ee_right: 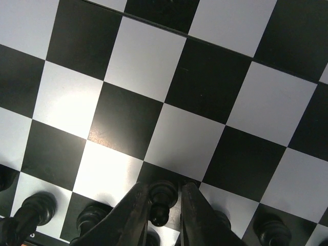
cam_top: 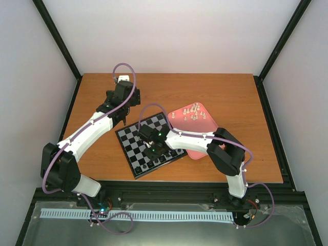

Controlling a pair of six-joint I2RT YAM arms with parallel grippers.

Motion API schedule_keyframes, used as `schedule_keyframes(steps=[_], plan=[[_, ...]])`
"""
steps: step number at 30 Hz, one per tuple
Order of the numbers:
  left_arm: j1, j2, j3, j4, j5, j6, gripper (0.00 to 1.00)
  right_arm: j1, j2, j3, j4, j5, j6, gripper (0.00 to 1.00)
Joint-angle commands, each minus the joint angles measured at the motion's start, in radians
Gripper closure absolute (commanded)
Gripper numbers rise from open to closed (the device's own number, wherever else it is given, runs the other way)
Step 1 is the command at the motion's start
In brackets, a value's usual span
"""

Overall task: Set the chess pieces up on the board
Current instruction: Place the chess piece on the chessboard, then pick up the chess piece from the storage box.

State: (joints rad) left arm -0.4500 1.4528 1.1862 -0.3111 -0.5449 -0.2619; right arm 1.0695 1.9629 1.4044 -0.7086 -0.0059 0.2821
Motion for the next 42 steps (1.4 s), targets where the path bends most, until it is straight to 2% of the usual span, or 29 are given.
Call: schedule_keyframes(steps=[1,9,17,26,29,36,42], plan=[[-0.009,-0.006,0.007,0.018,0.004,0.000,0.00,0.009,-0.019,-0.002,-0.007,0.022,0.002,0.80],[-0.009,-0.012,0.012,0.017,0.005,0.001,0.00,0.010,-0.112,0.013,-0.034,0.035,0.000,0.78],[-0.009,-0.027,0.006,0.014,0.004,-0.001,0.00,-0.006,-0.232,0.009,-0.047,0.152,0.007,0.66],[-0.009,-0.026,0.006,0.015,0.002,0.000,0.00,-0.269,-0.311,-0.158,0.034,0.213,0.023,0.67],[-0.009,-0.024,0.006,0.017,0.005,-0.001,0.00,-0.357,-0.316,-0.200,0.077,0.241,0.024,0.70],[-0.009,-0.020,0.005,0.018,0.005,0.002,0.00,-0.450,-0.216,-0.213,0.120,0.228,0.009,0.70],[-0.009,-0.012,0.004,0.019,-0.001,0.003,0.00,-0.478,-0.141,-0.215,0.142,0.194,0.000,0.71]])
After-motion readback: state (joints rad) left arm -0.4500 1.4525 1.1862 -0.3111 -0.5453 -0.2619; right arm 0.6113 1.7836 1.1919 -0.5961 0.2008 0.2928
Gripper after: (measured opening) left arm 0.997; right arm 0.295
